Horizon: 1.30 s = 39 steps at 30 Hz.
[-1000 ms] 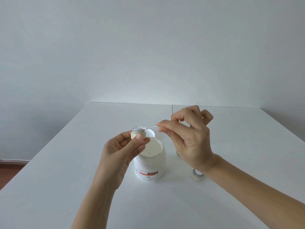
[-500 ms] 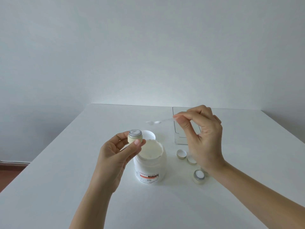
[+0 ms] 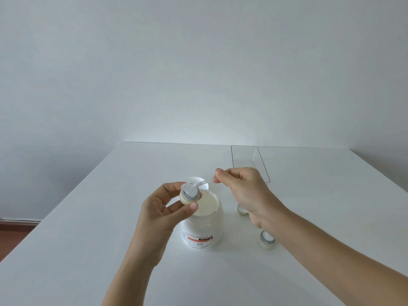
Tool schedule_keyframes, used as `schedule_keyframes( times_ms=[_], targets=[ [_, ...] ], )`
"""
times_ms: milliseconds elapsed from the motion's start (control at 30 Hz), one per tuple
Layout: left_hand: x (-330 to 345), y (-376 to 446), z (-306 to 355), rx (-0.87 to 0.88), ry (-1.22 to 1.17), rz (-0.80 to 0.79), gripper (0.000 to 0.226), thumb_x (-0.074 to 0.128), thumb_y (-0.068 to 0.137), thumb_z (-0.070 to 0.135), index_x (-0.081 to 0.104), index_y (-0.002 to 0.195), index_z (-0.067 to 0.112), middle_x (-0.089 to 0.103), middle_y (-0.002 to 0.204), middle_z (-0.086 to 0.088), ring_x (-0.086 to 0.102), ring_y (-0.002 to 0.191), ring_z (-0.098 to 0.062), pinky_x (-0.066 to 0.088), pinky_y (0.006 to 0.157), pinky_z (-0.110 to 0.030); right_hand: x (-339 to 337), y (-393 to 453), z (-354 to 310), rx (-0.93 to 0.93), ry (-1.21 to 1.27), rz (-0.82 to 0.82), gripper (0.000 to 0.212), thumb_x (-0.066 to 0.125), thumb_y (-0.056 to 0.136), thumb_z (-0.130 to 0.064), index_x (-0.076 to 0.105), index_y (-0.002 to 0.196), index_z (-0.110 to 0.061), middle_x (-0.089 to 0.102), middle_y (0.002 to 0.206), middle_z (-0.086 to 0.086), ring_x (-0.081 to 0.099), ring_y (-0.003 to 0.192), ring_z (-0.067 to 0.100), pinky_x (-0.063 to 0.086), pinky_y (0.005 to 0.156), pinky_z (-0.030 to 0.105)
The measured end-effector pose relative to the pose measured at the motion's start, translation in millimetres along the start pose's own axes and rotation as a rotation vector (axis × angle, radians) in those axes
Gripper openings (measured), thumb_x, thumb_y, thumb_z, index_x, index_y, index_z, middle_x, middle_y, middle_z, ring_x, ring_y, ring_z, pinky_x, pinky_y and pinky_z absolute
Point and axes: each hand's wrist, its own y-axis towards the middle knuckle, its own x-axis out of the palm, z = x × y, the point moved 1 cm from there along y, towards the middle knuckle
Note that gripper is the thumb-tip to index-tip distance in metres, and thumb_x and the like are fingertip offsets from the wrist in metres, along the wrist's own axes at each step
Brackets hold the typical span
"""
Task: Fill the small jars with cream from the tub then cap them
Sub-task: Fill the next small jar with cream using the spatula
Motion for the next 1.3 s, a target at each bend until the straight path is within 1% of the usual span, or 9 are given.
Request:
schedule_keyframes(
  times_ms=[167, 267, 367, 467, 600, 800, 1033, 1167, 1300],
  targets=[
    [-1, 0, 1, 0.013, -0.003, -0.006, 0.032, 0.078, 0.071, 0.003, 0.072, 0.098, 0.017, 0.075, 0.112, -0.008, 0.073, 0.103, -0.028, 0.056, 0.089, -0.029, -1, 0, -2, 0.039, -0.041, 0.039, 0.027, 0.061, 0.091, -0.032, 0.073, 0.07, -0.02, 0.071, 0.077, -0.014, 0.061, 0.085, -0.004, 0.039, 0.072, 0.015],
    [-2, 1, 1, 0.021, -0.007, -0.006, 0.032, 0.078, 0.07, 0.002, 0.071, 0.099, 0.016, 0.074, 0.112, -0.01, 0.073, 0.103, -0.029, 0.057, 0.09, -0.028, -2, 0, -3, 0.034, -0.138, 0.099, 0.031, 0.06, 0.09, -0.037, 0.071, 0.063, -0.025, 0.075, 0.083, 0.002, 0.064, 0.09, 0.019, 0.04, 0.095, 0.036],
    [-1, 1, 1, 0.021, -0.008, -0.009, 0.033, 0.078, 0.07, 0.002, 0.072, 0.099, 0.016, 0.075, 0.113, -0.011, 0.072, 0.104, -0.029, 0.057, 0.091, -0.028, -4, 1, -5, 0.026, -0.17, 0.133, 0.034, 0.06, 0.09, -0.035, 0.069, 0.059, -0.025, 0.067, 0.057, -0.016, 0.054, 0.064, 0.012, 0.037, 0.1, 0.045],
    [-2, 1, 3, 0.02, -0.015, -0.014, 0.035, 0.081, 0.069, 0.001, 0.071, 0.099, 0.015, 0.074, 0.113, -0.012, 0.072, 0.105, -0.03, 0.056, 0.092, -0.029, -8, 1, -7, 0.015, -0.179, 0.151, 0.031, 0.059, 0.091, -0.033, 0.07, 0.064, -0.022, 0.07, 0.068, -0.017, 0.061, 0.084, 0.011, 0.035, 0.105, 0.051],
    [-2, 1, 3, 0.018, -0.015, -0.002, 0.035, 0.082, 0.067, 0.001, 0.071, 0.098, 0.016, 0.074, 0.114, -0.013, 0.073, 0.103, -0.03, 0.057, 0.09, -0.029, -14, 2, -9, 0.003, -0.21, 0.162, 0.03, 0.058, 0.092, -0.033, 0.071, 0.069, -0.02, 0.072, 0.077, -0.014, 0.063, 0.098, 0.01, 0.034, 0.107, 0.047],
    [-4, -1, 3, 0.007, -0.011, 0.013, 0.033, 0.079, 0.07, 0.005, 0.072, 0.101, 0.013, 0.075, 0.112, -0.01, 0.072, 0.105, -0.031, 0.05, 0.094, -0.036, -24, 3, -16, -0.039, -0.217, 0.208, 0.031, 0.057, 0.093, -0.035, 0.07, 0.068, -0.021, 0.069, 0.071, -0.018, 0.063, 0.095, 0.01, 0.034, 0.107, 0.049],
    [0, -1, 2, -0.016, -0.012, -0.025, 0.039, 0.087, 0.067, 0.018, 0.075, 0.105, 0.02, 0.073, 0.118, -0.013, 0.072, 0.107, -0.028, 0.049, 0.097, -0.037, -16, -6, -23, -0.136, -0.276, 0.171, 0.031, 0.054, 0.094, -0.034, 0.069, 0.07, -0.02, 0.049, 0.041, -0.029, 0.048, 0.052, -0.002, 0.038, 0.09, 0.044],
    [0, -1, 2, 0.0, -0.015, -0.044, 0.041, 0.082, 0.067, 0.023, 0.075, 0.107, 0.02, 0.074, 0.116, -0.013, 0.072, 0.107, -0.028, 0.054, 0.094, -0.027, -13, -11, -26, -0.171, -0.381, 0.183, 0.032, 0.053, 0.095, -0.035, 0.063, 0.066, -0.027, 0.045, 0.036, -0.029, 0.048, 0.05, -0.01, 0.037, 0.091, 0.041],
    [0, -2, 3, 0.003, -0.016, -0.066, 0.039, 0.079, 0.072, 0.022, 0.074, 0.11, 0.022, 0.075, 0.115, -0.008, 0.073, 0.103, -0.027, 0.056, 0.086, -0.024, -16, -8, -30, -0.168, -0.413, 0.187, 0.031, 0.053, 0.095, -0.035, 0.063, 0.067, -0.028, 0.044, 0.035, -0.029, 0.048, 0.054, 0.001, 0.038, 0.098, 0.043]
  ],
)
